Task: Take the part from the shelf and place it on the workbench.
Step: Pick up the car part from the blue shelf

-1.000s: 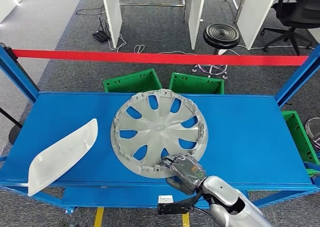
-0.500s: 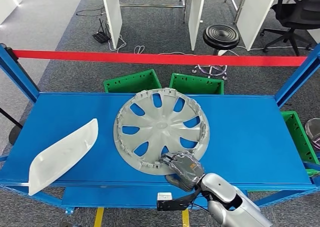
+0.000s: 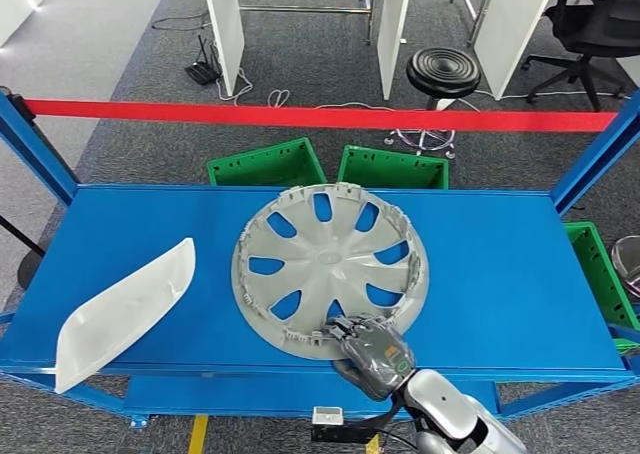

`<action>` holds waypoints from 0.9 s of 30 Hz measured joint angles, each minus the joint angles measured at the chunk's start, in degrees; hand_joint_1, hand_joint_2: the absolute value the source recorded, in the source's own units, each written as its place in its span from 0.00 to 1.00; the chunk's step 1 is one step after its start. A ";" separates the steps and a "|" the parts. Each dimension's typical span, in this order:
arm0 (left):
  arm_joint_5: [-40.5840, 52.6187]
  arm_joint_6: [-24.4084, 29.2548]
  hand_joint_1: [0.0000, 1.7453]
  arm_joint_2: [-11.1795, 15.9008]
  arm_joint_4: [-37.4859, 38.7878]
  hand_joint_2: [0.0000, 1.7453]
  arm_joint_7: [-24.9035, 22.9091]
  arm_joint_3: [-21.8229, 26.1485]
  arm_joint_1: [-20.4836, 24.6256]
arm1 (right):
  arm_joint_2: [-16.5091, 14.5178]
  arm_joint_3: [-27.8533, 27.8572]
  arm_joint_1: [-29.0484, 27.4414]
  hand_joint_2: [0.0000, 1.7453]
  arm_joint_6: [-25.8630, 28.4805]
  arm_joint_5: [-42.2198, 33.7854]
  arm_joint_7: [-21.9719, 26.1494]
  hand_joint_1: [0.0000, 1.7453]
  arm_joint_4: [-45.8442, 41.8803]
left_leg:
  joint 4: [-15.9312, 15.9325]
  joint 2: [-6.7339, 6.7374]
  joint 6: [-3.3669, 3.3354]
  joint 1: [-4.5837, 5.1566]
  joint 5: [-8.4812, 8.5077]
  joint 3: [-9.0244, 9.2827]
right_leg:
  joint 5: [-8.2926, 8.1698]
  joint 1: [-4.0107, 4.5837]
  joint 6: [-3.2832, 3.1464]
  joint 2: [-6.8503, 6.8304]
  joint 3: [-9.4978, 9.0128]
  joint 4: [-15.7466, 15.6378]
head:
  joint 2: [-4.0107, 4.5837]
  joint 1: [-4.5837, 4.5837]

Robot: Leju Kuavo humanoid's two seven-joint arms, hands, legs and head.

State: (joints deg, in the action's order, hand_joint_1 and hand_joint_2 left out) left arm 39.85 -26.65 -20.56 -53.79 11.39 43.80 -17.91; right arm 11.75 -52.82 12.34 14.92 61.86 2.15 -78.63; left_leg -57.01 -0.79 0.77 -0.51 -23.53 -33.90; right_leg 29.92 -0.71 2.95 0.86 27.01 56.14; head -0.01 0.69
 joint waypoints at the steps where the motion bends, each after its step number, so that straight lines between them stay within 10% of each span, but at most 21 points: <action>1: -1.15 0.25 0.00 -0.03 -0.48 0.00 -0.62 -0.99 -0.51 | 0.08 0.40 -0.51 1.00 0.97 0.49 0.18 1.00 -1.11 | 0.00 0.00 0.00 0.00 -0.01 -0.02 | 0.00 0.00 0.00 0.01 0.03 0.00 | 0.00 0.01; 24: -7.79 1.63 0.00 -0.10 -6.55 0.00 -5.40 -10.83 -5.34 | 0.05 5.86 -5.23 1.00 18.09 4.57 4.60 1.00 -12.57 | 0.10 -0.02 0.05 0.00 -0.08 0.00 | 0.17 0.00 -0.01 -0.07 0.05 0.00 | 0.01 0.01; 27: -7.52 1.34 0.00 -0.10 -6.80 0.00 -5.39 -10.89 -5.37 | -0.07 6.74 -5.64 1.00 19.48 5.05 4.78 0.70 -13.25 | 0.11 -0.02 0.05 0.00 -0.08 0.00 | 0.17 0.01 -0.01 -0.07 0.04 0.00 | 0.00 0.01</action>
State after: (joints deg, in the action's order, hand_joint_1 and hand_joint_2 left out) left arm 32.33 -25.31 -20.65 -60.59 6.00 32.91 -23.27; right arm 11.68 -46.08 6.69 34.40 66.91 6.93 -91.88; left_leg -56.90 -0.82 0.82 -0.51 -23.61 -33.90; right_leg 30.09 -0.70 2.95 0.79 27.06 56.14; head -0.01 0.70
